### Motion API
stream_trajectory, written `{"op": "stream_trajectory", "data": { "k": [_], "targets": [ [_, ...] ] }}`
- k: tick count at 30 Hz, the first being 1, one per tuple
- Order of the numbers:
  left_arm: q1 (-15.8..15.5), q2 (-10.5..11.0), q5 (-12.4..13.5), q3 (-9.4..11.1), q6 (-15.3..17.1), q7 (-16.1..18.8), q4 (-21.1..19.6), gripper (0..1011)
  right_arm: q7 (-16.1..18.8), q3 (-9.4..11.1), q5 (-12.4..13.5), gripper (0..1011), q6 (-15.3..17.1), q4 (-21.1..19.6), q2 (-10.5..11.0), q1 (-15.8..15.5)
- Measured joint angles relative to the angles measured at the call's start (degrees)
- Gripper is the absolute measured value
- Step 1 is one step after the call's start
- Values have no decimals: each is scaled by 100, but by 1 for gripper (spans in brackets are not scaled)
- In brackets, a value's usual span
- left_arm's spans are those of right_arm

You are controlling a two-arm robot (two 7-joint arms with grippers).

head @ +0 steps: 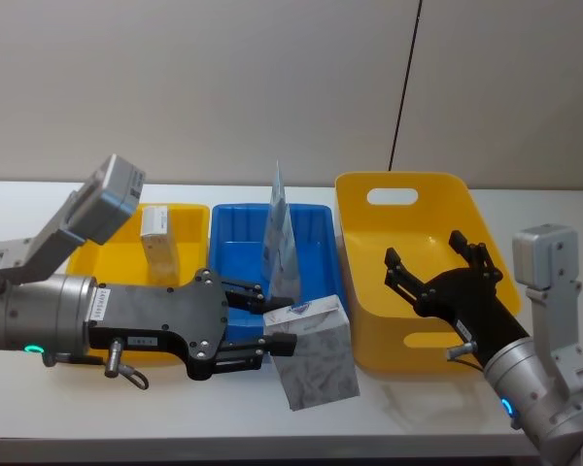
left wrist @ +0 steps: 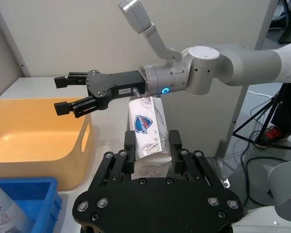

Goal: Bimanual collaborative sorting of washing and personal care products

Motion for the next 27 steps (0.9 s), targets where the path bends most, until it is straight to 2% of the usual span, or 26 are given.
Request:
{"op": "stream_trajectory", "data": {
  "k": [27],
  "targets": [
    [-38,64,-57,83,-23,86,-28,378,0,0,0,1000,0,0,0,0]
  ]
}}
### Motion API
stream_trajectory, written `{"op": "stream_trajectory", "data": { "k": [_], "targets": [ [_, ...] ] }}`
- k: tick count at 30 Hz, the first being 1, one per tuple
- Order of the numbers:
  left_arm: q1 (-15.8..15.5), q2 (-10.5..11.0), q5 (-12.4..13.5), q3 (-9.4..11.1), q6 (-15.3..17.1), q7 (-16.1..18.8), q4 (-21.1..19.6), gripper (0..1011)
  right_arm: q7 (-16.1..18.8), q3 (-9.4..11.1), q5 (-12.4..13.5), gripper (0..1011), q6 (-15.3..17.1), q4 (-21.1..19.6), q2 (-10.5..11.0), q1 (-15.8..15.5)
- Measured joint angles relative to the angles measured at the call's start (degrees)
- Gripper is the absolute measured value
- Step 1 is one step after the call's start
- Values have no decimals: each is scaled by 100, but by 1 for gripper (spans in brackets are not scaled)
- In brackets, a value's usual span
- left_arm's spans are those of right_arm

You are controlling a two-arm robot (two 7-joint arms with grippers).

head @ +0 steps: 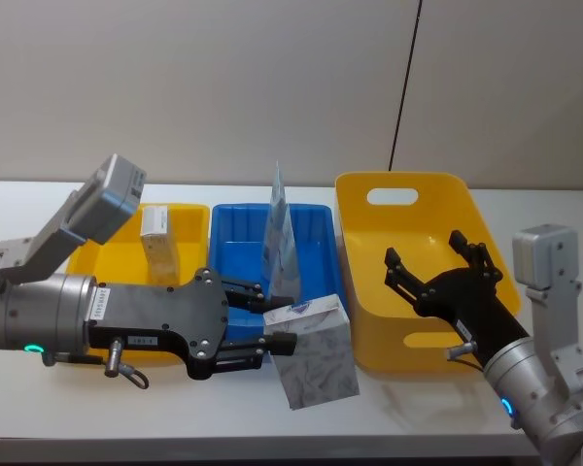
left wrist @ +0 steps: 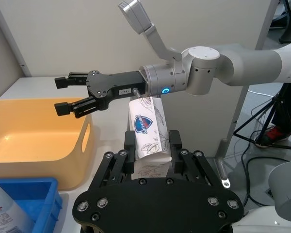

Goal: Bimanual collaborative sorting of washing and personal care products

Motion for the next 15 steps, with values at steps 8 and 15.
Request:
{"op": "stream_trajectory", "data": {
  "k": [8,15],
  "targets": [
    [-4,6,-11,6,3,6,-11,378,92,9,25,1000,0,0,28,0],
    [-6,10,-15,7,6,11,-15,378,384,34,138,1000,0,-1,151,4]
  ]
}}
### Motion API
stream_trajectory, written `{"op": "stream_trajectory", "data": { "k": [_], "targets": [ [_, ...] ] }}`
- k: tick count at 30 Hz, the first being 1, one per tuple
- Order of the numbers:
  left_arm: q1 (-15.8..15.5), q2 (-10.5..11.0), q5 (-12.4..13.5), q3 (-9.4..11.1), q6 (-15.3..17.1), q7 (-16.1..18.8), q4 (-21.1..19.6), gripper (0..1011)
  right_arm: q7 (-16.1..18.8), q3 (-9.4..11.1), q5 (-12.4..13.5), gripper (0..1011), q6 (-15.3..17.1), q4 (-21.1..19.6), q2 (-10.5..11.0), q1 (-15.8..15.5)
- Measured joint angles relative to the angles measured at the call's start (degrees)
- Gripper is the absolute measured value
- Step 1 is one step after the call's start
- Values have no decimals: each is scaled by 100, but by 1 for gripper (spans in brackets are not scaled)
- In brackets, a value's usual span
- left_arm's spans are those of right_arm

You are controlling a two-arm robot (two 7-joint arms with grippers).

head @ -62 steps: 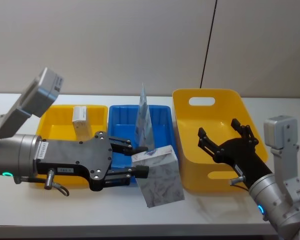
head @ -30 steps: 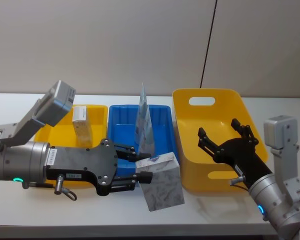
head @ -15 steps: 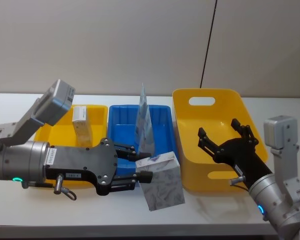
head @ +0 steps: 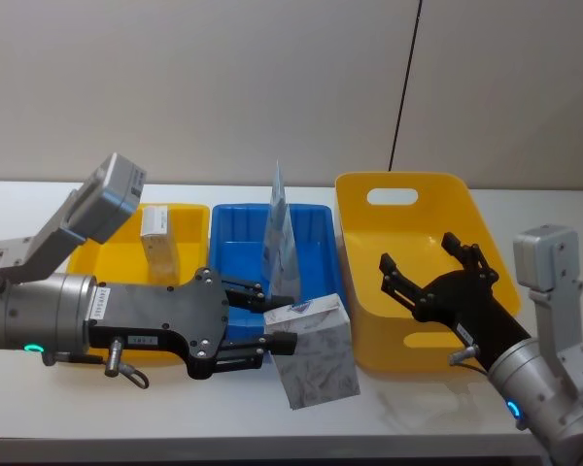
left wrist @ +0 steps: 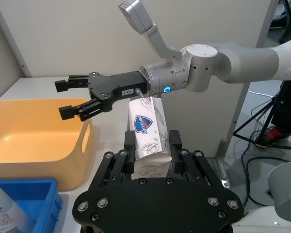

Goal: Bimanual collaborative sorting of washing and personal care products

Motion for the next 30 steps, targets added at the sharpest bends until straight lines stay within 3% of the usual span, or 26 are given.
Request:
{"op": "stream_trajectory", "data": {
  "k": [12,30],
  "targets": [
    [0,5,-6,0,2,1,-5,378,900,88,333,1000,38,-3,490,39],
    [1,5,-5,0,2,1,-5,378,2577,112,892,1000,230,26,1575,249]
  ]
}}
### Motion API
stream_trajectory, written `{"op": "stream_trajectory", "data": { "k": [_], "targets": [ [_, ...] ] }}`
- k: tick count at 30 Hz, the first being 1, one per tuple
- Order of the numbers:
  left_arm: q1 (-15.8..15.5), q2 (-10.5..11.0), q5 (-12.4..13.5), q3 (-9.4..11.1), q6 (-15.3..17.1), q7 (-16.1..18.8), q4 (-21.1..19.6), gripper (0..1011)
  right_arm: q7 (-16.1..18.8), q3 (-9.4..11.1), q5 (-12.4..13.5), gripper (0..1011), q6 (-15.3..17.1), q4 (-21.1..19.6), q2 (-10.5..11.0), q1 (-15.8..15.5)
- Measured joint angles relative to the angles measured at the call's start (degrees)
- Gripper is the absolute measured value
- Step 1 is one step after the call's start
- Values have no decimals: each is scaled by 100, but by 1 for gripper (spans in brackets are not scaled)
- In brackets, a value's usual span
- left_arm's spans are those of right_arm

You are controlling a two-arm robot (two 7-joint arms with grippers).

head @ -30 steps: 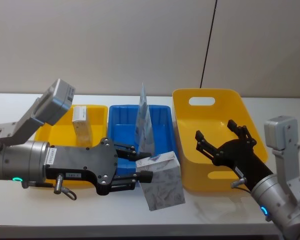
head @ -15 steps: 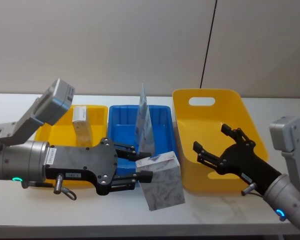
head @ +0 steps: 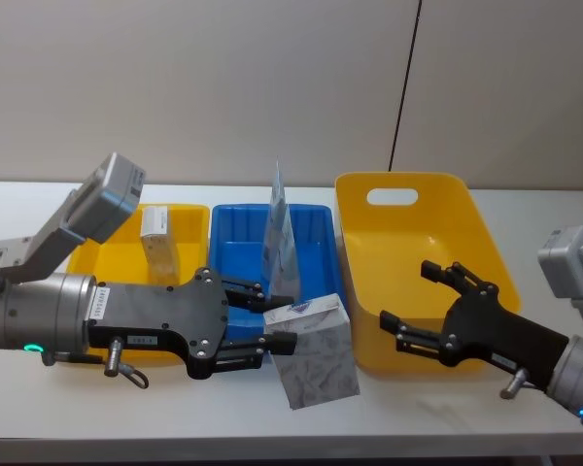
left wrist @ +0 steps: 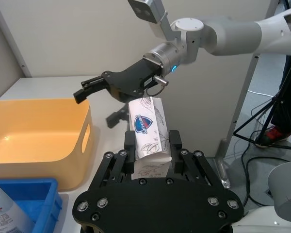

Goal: Bimanual collaborative sorting of washing and personal care products

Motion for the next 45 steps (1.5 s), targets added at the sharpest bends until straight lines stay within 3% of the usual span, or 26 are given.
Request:
{"op": "stream_trajectory", "data": {
  "k": [12,23,30,45],
  "targets": [
    [0,0,0,0,-1,0,0,378,1159,-122,272,1000,129,28,748,262],
    [0,0,0,0,-1,0,0,378,2061,-299,455,1000,205,34,1197,526],
    [0,0,0,0,-1,0,1,378,2327,-402,543,1000,226,-1,1286,644],
    [0,0,0,0,-1,0,0,378,2413,-657,571,1000,227,-12,1202,846]
  ]
}}
